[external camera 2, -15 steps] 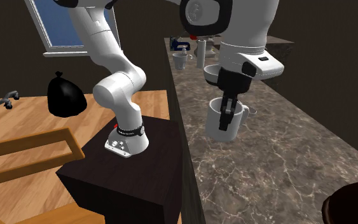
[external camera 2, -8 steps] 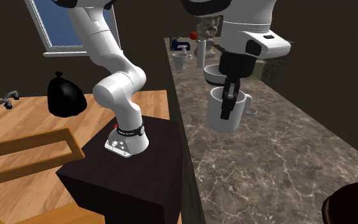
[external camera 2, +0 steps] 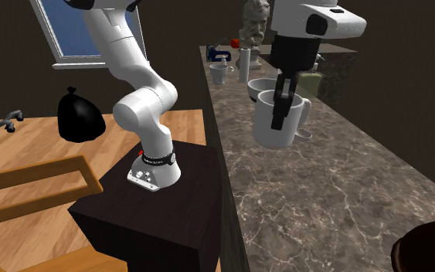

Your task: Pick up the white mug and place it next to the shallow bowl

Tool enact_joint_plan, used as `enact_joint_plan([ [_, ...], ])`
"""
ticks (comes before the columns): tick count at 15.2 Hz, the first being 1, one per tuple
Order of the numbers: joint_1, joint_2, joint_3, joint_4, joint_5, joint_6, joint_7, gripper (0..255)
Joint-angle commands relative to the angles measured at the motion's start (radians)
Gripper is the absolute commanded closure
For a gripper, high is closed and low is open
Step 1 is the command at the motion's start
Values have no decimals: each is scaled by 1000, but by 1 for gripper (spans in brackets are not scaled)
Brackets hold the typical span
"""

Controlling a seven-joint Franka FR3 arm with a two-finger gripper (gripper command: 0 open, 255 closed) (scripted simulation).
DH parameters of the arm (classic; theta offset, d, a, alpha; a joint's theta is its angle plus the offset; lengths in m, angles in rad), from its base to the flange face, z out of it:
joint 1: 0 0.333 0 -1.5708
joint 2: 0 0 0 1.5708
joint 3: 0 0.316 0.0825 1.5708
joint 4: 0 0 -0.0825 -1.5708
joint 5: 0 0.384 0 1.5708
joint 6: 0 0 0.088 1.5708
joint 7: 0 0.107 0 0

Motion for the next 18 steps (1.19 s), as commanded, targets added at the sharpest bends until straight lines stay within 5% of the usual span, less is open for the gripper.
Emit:
enact_joint_plan([
  [1,6,-26,16,-11,3,-16,21,255],
  [18,138,-359,322,-252,173,-107,391,255],
])
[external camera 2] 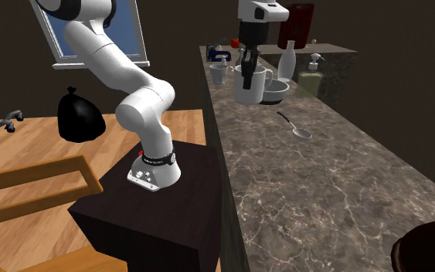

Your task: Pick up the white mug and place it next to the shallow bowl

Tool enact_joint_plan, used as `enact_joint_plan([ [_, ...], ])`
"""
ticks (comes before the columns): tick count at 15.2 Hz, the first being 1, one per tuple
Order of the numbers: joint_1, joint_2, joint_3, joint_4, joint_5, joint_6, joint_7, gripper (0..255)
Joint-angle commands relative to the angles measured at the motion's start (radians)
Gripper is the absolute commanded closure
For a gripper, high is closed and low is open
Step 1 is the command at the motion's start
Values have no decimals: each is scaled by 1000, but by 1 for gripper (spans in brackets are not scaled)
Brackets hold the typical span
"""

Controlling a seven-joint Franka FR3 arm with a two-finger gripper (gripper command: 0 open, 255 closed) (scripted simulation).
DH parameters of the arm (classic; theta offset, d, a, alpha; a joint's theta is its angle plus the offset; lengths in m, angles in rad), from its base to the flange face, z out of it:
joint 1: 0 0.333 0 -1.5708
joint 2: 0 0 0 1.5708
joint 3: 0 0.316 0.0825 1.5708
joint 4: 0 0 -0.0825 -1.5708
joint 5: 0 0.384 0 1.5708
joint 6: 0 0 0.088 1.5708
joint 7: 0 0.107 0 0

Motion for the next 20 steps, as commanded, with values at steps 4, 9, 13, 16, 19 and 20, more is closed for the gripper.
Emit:
enact_joint_plan([
  [4,50,-53,104,-20,80,-24,120,255],
  [9,95,-70,211,-7,161,-38,240,255],
  [13,124,-61,300,23,222,-41,338,255],
  [16,140,-42,369,56,263,-39,412,255],
  [19,149,-14,440,99,299,-33,486,255],
  [20,150,-2,465,116,310,-31,511,255],
])
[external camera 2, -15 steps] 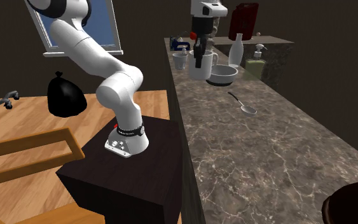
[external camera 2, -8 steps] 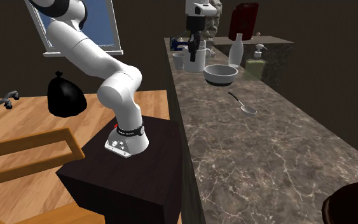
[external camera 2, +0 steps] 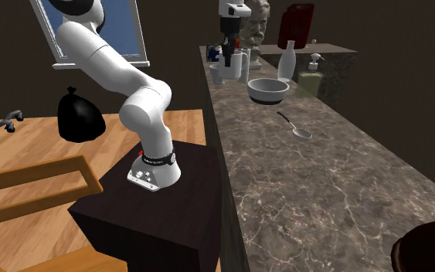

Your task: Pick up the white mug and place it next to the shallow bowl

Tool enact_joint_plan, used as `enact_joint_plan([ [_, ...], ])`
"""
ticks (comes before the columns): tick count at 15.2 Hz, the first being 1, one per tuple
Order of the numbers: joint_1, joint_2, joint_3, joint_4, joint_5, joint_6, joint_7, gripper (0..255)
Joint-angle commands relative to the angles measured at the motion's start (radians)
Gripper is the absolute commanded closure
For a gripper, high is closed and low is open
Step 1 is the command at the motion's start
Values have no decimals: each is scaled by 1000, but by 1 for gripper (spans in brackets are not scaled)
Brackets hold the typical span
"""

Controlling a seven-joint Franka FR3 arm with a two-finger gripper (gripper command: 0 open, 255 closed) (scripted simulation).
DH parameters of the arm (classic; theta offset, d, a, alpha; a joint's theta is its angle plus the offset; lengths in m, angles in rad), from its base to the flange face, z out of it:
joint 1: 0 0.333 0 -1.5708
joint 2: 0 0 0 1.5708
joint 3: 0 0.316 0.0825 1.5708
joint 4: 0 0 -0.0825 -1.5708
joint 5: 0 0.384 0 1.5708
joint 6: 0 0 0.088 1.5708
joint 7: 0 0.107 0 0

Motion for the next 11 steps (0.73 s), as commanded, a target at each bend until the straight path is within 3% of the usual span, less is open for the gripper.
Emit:
enact_joint_plan([
  [1,-1,29,49,38,19,6,50,255],
  [9,-35,163,267,208,57,37,254,255],
  [11,-32,158,274,180,63,62,250,255],
])
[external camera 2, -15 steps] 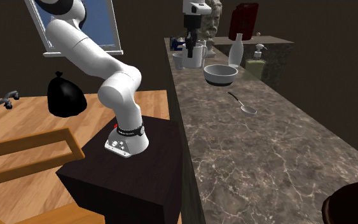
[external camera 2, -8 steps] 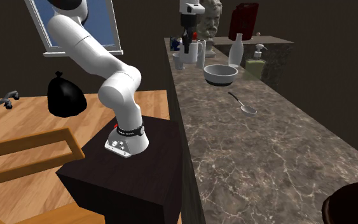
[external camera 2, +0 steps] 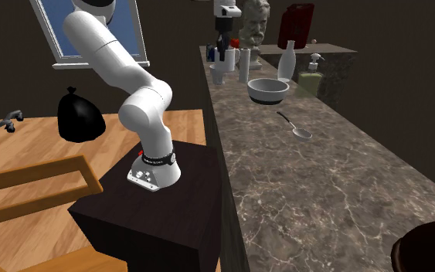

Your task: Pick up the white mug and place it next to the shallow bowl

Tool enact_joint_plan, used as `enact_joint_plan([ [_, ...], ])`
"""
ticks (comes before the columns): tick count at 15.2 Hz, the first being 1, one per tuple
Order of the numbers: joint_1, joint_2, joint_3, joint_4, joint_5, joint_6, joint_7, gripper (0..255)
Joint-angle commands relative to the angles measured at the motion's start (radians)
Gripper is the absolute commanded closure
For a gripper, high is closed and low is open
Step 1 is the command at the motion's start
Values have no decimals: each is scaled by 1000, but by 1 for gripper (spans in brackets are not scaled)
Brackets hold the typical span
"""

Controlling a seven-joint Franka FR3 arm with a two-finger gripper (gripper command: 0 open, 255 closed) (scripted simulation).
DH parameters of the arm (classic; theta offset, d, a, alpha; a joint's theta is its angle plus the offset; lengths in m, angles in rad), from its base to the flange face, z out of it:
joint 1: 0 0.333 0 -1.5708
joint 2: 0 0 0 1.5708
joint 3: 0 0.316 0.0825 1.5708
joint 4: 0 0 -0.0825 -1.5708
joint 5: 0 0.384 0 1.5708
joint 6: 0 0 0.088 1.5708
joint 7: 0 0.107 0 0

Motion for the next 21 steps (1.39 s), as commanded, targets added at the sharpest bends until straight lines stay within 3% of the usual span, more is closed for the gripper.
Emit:
enact_joint_plan([
  [1,-2,4,13,-17,5,24,2,255],
  [21,-1,25,126,-247,65,286,-21,255],
])
